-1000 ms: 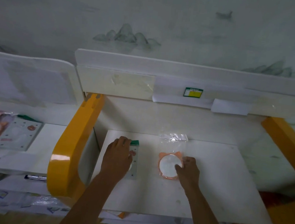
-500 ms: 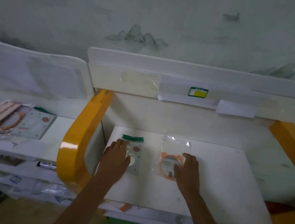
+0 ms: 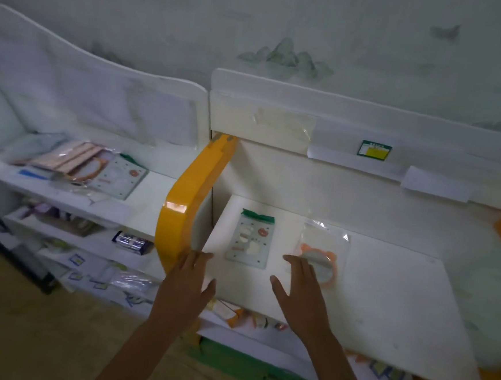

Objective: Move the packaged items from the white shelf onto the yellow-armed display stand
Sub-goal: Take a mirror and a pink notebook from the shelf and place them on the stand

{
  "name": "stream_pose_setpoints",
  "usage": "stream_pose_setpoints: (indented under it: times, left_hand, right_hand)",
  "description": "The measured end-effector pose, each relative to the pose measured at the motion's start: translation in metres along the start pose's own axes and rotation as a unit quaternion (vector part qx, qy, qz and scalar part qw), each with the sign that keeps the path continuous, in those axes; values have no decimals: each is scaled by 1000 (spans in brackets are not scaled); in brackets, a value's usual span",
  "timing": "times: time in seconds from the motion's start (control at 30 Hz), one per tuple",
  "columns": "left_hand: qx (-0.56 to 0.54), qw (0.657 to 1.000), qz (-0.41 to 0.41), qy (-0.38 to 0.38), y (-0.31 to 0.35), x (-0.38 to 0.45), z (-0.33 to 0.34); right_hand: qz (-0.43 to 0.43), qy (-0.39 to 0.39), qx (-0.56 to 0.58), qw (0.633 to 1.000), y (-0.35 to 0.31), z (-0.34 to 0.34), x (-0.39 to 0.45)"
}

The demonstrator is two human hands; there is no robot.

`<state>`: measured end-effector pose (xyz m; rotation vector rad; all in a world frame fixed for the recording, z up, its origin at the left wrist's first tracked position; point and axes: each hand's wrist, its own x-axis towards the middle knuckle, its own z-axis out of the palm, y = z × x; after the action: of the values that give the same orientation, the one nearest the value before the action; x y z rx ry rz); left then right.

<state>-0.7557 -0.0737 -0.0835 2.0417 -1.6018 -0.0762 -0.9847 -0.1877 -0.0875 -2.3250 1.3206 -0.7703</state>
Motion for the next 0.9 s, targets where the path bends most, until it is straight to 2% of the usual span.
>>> stream_pose_setpoints:
  times: [0.17, 0.33, 0.47, 0.6, 0.9]
  left_hand:
    - [-33, 999, -19, -19, -23, -25, -29]
    - [-168, 983, -71, -4, -75, -58, -67]
    - [-233, 967, -106, 15, -133, -86, -99]
    - [-273, 950, -151, 33, -186, -112, -119]
    - [-301, 929, -196, 86, -272, -126, -160]
  right_hand:
    - [5, -36, 24, 999, -44, 22, -8]
    - [31, -57, 92, 994, -105, 58, -20]
    - [40, -78, 157, 984, -173, 91, -37]
    - [33, -119, 177, 976, -220, 128, -44]
    - [28, -148, 210, 966, -289, 187, -21]
